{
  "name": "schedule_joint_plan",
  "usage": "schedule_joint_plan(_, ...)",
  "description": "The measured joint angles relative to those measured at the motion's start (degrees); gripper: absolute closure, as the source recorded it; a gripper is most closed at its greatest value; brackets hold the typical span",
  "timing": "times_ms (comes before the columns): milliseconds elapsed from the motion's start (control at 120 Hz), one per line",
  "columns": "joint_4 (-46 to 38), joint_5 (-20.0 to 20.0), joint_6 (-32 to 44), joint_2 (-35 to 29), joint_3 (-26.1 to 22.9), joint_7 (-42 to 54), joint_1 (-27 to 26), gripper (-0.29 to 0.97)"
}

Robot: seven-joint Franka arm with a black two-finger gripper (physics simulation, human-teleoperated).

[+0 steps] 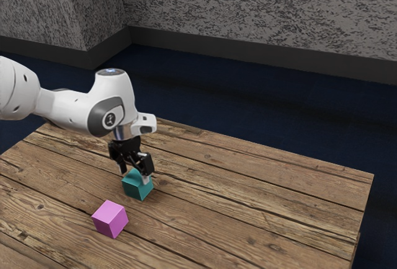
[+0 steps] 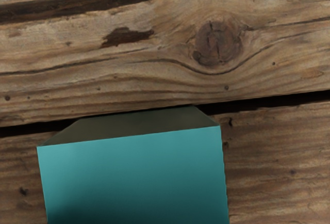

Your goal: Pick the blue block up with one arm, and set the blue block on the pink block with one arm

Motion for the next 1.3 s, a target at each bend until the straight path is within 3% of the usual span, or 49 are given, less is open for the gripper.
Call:
schedule_joint_plan(642,0.91,2.12,0.08,3.40,0.09,0.35,0.48,0.00)
schedule_joint_plan(892,0.91,2.28,0.16,3.35,0.09,0.41,0.57,0.24)
schedule_joint_plan(1042,0.87,2.56,0.22,2.92,0.03,0.22,0.53,0.30)
schedule_joint_plan(1300,-2.29,3.39,0.11,-5.41,-0.32,-0.79,0.72,0.42)
